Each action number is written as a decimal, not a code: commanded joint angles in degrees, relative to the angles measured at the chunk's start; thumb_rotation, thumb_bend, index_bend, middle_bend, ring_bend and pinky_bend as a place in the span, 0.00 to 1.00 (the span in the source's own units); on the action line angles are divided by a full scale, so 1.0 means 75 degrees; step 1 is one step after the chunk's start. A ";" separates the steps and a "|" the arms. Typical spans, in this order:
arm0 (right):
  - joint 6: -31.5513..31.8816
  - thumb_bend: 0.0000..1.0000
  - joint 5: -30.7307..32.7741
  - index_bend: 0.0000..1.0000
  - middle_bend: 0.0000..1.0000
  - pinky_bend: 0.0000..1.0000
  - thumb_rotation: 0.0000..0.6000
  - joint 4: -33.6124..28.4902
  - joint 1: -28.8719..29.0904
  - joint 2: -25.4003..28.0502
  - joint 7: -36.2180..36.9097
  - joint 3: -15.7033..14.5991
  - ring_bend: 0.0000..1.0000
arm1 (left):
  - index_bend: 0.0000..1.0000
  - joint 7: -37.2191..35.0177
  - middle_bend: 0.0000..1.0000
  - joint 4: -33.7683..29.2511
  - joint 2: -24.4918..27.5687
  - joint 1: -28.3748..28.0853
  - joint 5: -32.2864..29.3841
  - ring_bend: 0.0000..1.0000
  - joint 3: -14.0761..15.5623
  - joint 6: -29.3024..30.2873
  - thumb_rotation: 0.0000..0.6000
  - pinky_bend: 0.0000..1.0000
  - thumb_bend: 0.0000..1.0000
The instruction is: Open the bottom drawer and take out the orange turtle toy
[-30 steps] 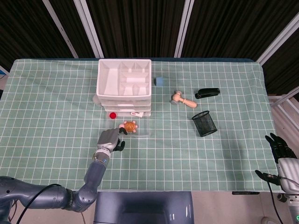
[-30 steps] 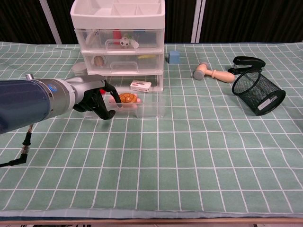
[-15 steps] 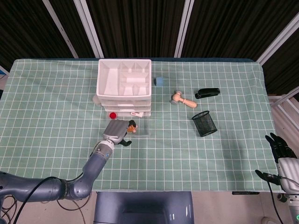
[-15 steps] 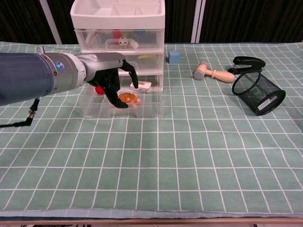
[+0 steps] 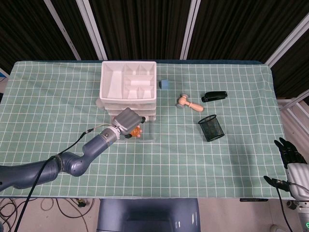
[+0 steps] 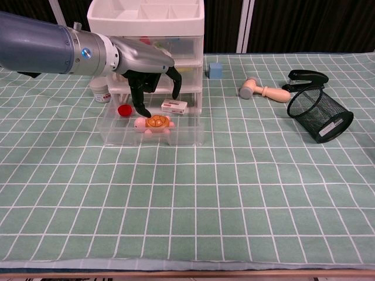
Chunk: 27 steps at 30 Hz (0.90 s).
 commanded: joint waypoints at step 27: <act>-0.0073 0.03 0.0153 0.00 0.00 0.21 1.00 -0.0098 -0.0006 0.0042 0.0143 0.0045 0.00 | 0.29 -0.1386 1.00 0.1324 -0.0582 -0.0529 0.1331 1.00 0.0870 -0.0498 1.00 1.00 0.14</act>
